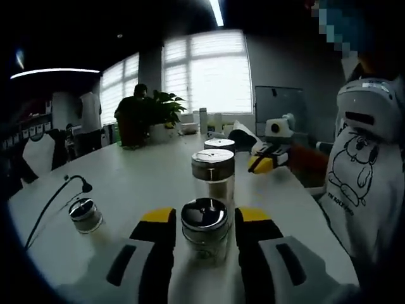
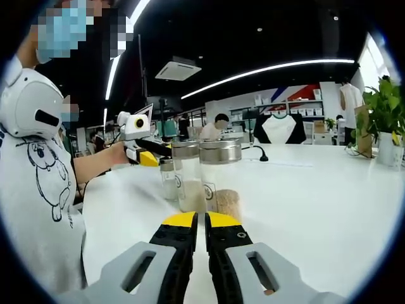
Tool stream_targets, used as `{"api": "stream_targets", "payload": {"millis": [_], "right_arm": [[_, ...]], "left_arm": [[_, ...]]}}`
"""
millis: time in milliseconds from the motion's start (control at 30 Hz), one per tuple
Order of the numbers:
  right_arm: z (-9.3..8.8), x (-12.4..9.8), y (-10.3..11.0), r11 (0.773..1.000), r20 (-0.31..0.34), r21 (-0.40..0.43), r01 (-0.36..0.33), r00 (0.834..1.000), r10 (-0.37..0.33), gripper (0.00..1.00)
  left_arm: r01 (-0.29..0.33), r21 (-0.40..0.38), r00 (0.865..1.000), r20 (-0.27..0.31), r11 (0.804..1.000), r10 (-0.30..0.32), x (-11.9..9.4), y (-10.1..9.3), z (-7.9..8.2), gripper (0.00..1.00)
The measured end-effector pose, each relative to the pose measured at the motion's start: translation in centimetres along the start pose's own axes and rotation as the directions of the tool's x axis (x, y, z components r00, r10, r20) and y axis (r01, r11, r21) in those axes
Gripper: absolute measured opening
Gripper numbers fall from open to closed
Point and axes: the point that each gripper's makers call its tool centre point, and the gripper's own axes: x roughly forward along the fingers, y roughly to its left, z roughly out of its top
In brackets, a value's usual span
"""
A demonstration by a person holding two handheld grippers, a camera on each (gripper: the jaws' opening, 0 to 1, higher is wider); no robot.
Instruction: Rotate the seasoning bottle until the label or dispensing opening points toward the visible target arrow and the bottle remains upright within the marked orientation range
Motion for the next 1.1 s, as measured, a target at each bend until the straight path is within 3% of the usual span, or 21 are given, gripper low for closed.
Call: {"api": "stream_targets", "payload": {"millis": [133, 367, 667, 933, 1033, 1100], "right_arm": [[0.01, 0.02, -0.09, 1.0, -0.002, -0.001, 0.0, 1.0, 0.0, 0.02], [0.09, -0.01, -0.18, 1.0, 0.002, -0.001, 0.003, 1.0, -0.003, 0.02], [-0.29, 0.02, -0.17, 1.0, 0.002, 0.01, 0.009, 1.0, -0.009, 0.02], [-0.2, -0.01, -0.36, 1.0, 0.007, 0.013, 0.016, 1.0, -0.016, 0.02], [-0.21, 0.06, -0.29, 1.0, 0.008, 0.015, 0.014, 1.0, -0.014, 0.02], [-0.31, 0.11, -0.24, 1.0, 0.004, 0.013, 0.014, 1.0, -0.014, 0.02]], "left_arm": [[0.006, -0.008, 1.0, 0.019, 1.0, -0.006, -0.01, 0.08, 0.38, 0.31], [-0.001, -0.031, 1.0, 0.021, 1.0, 0.002, 0.0, 0.13, 0.32, 0.3], [-0.106, -0.09, 0.994, 0.01, 0.99, 0.108, 0.05, 0.23, 0.24, 0.3], [-0.257, -0.104, 0.966, -0.035, 0.961, 0.255, -0.16, 0.41, 0.18, 0.3], [-0.292, -0.122, 0.956, -0.031, 0.949, 0.29, -0.25, 0.43, 0.1, 0.3], [-0.333, -0.123, 0.943, -0.018, 0.935, 0.333, -0.27, 0.51, 0.11, 0.3]]}}
